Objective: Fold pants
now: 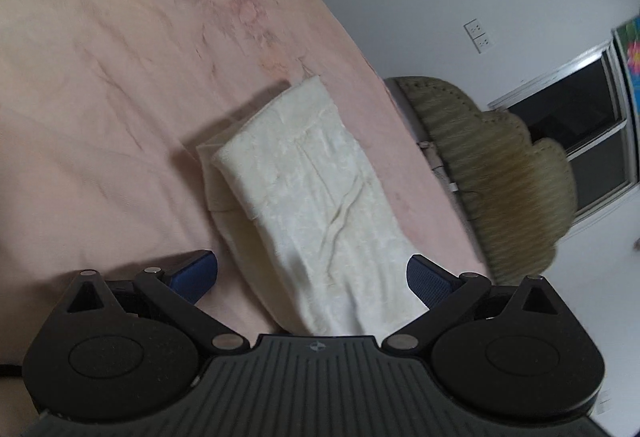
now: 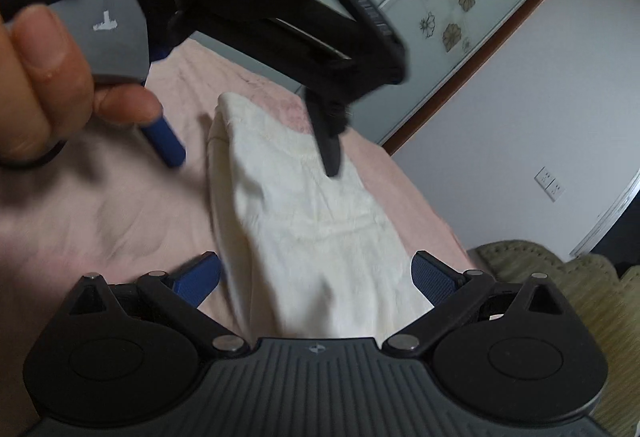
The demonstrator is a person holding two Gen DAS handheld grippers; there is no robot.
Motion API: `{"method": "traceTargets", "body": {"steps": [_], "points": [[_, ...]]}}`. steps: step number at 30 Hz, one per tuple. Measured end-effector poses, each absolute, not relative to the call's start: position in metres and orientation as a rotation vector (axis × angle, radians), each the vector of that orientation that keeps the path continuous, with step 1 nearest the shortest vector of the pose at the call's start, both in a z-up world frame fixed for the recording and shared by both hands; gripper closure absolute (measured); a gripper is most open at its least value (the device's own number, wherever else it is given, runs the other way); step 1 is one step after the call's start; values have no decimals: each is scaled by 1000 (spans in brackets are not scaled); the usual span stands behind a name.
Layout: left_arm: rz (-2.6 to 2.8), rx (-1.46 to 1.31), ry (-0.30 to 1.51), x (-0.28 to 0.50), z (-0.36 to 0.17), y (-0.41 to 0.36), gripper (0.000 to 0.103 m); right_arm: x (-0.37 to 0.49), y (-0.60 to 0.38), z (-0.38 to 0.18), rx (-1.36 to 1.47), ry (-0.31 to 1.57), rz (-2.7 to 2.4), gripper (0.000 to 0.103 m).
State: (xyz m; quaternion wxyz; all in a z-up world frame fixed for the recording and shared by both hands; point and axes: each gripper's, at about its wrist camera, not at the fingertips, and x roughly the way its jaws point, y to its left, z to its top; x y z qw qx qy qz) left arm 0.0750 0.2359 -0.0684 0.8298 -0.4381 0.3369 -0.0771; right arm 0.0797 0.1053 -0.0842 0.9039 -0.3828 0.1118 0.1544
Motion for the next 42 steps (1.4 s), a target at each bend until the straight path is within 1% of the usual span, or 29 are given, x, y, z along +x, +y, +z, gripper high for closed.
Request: {"method": "traceTargets", "body": {"steps": [4,9,11,14,15,16,17,18,19,20,21,22,23,25,28,31,36,39,42], "points": [[-197,-1012,700,89,-76,241,1,95,108,-81,-754,218,298,1],[-192,-1022,685,109,-74,237,2,92,78,-53,-526,194,329,1],[-173,-1024,702,116,-74,235,3,87,65,-44,-539,174,354,1],[-155,-995,720,124,-71,231,6,88,41,-27,-459,193,384,1],[-148,-976,729,126,-69,229,11,93,35,-24,-445,211,355,2],[-140,-950,737,129,-69,228,21,104,31,-25,-450,236,321,6],[-129,-922,741,131,-68,226,28,109,28,-25,-458,273,288,22],[-113,-891,750,133,-68,225,48,120,25,-29,-455,325,271,42],[-92,-859,760,134,-69,224,72,132,22,-35,-435,386,274,51],[-57,-815,767,135,-69,222,83,143,19,-42,-413,453,286,65],[-48,-782,756,133,-70,220,93,152,18,-50,-406,522,300,70],[-49,-747,735,129,-68,217,94,156,19,-57,-411,555,318,71],[-44,-695,709,125,-64,211,94,153,20,-59,-423,541,324,72],[-28,-545,640,113,-49,191,95,147,19,-53,-395,525,355,72],[-54,-351,515,90,-18,154,96,144,2,-36,-249,509,391,72],[-137,-260,417,70,8,122,95,145,-21,-25,-109,489,373,72],[-277,-189,361,50,28,68,95,159,-85,-15,152,500,343,72],[-361,-159,363,47,30,33,95,156,-107,-13,184,488,353,72],[-385,-103,344,45,28,-3,93,148,-122,-12,157,433,336,72]]}}
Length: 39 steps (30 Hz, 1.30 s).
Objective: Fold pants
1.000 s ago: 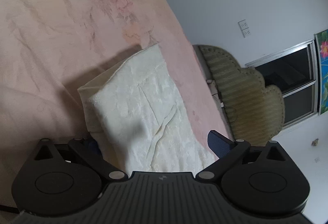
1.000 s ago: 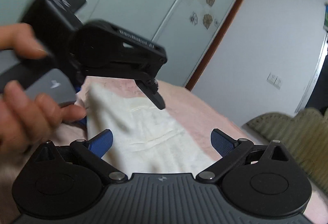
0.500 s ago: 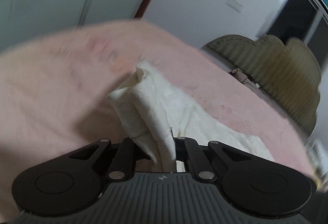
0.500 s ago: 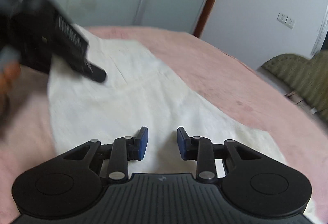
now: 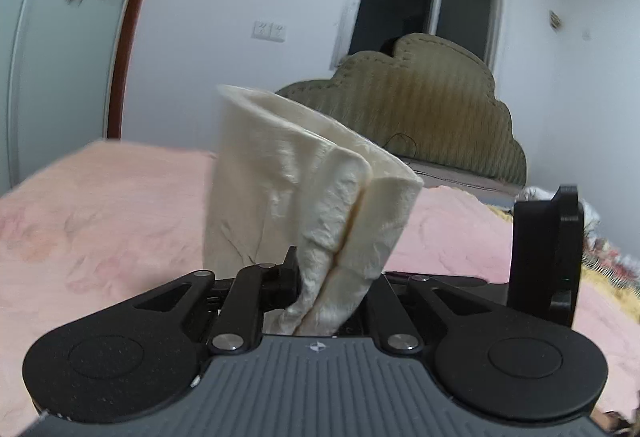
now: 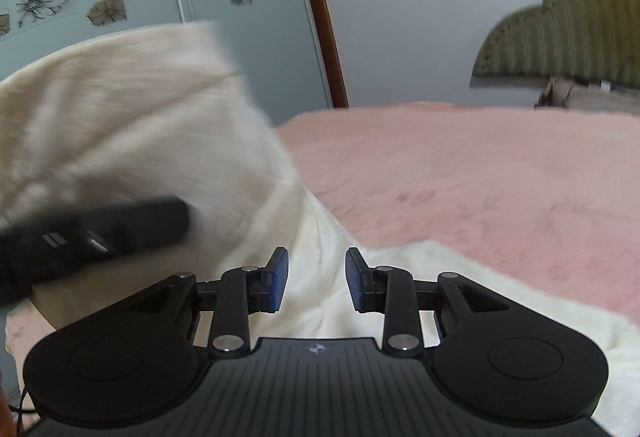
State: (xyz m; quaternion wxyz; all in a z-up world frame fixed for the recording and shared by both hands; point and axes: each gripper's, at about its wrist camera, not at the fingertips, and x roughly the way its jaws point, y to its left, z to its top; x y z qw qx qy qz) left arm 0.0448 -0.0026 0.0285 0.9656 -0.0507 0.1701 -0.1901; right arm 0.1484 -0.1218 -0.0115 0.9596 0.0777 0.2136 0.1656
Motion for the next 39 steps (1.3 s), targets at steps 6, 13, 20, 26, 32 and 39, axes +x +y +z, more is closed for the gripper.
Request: {"method": "traceTargets", "body": {"steps": [6,13,20,26,32,39], "points": [[-531,-94,403,54,19,-51,92,122,-174,-13,64,391,250,72],[-640,-17,431,51,-9,-104,90,90,-219,-23,-10,434,137,72],[-736,77,412,30,-26,-149,90,54,-235,-33,-104,422,8,72],[-769,93,464,30,-40,-172,87,37,-241,-44,-97,462,-38,72],[-806,104,510,30,-50,-172,79,19,-246,-54,-112,509,-63,72],[-811,186,571,30,-69,-176,77,1,-272,-44,-218,692,-118,71]]}}
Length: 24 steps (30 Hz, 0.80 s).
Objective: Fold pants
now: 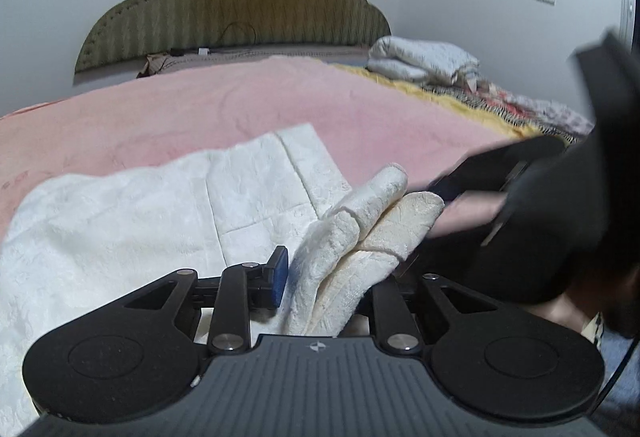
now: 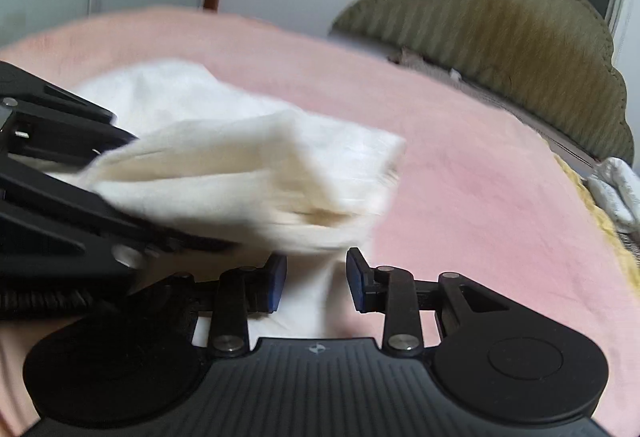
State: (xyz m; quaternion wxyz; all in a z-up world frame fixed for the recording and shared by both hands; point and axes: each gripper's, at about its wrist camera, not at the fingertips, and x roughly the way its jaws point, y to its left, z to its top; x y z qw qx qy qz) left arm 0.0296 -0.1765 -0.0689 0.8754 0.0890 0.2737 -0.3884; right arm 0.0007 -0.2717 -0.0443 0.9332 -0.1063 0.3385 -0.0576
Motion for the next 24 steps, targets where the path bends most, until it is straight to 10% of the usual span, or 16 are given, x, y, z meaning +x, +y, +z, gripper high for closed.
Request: {"method": "traceTargets", "body": {"steps": [6,24], "points": [[-932,206,531,12,-70,-176,30,-37,-307,-6,-57,517,-339,70],[-557,3,545,64,-67,-49,22,-27,-272,-30,17,547,-164,70]]}}
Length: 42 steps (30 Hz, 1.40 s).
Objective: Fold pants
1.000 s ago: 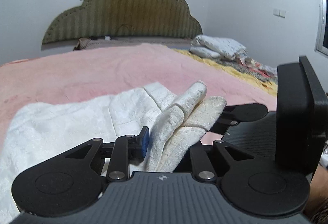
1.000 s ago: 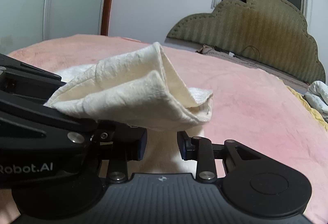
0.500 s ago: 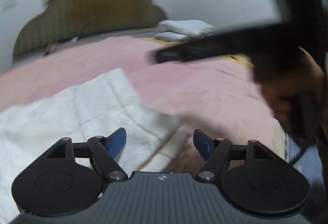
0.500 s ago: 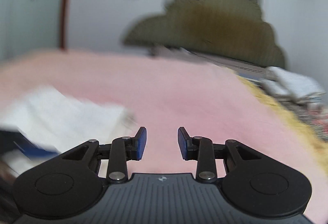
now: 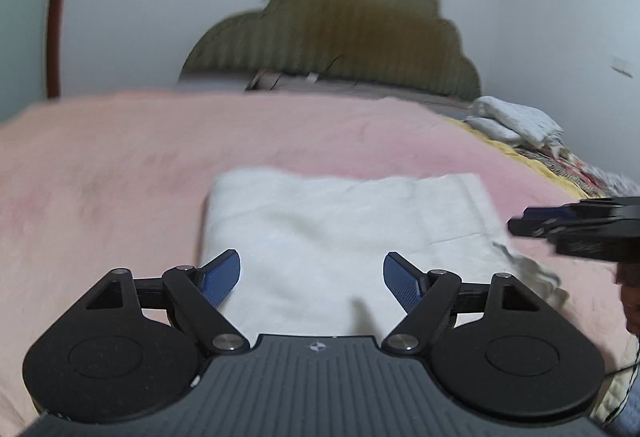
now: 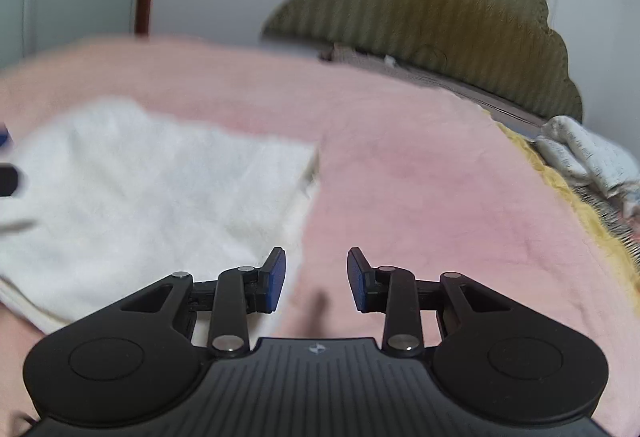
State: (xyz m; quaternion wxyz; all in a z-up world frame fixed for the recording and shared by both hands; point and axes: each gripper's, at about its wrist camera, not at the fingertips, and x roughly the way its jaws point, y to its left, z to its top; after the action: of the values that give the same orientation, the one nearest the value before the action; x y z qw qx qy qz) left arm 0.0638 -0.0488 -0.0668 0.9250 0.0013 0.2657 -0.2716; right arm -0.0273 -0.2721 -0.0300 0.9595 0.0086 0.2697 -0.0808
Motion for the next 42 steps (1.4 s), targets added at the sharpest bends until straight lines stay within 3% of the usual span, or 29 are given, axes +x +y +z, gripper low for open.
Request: {"method": "traceTargets", "body": {"steps": [4,7,8,9,12,17,23,28,29,32,42], "points": [[-579,157,522,51,-82,-68,21,-26,-253,-29,30,537,4,69],[-568,287,444,38,-87,-86,18,-11,-244,-48,-73,634,-54,62],[-560,298,439,36,-88,-89,17,-9,-245,-52,-86,640,-77,52],[-549,293,441,36,-88,-91,14,-10,-248,-51,-73,633,-87,50],[-514,247,471,40,-91,-87,7,-13,-248,-42,-77,601,-124,50],[-488,230,481,41,-90,-84,5,-16,-242,-25,20,505,2,50],[-481,238,472,38,-91,-84,3,-1,-232,-48,-42,603,-15,50],[-462,242,459,39,-96,-84,0,0,-237,-61,-36,572,0,47],[-460,243,460,39,-96,-84,0,-1,-237,-63,-43,561,-2,44],[-461,238,471,42,-97,-83,0,-3,-240,-73,-44,517,-47,21],[-483,191,511,50,-98,-77,0,-2,-253,-76,41,504,-16,17]]}}
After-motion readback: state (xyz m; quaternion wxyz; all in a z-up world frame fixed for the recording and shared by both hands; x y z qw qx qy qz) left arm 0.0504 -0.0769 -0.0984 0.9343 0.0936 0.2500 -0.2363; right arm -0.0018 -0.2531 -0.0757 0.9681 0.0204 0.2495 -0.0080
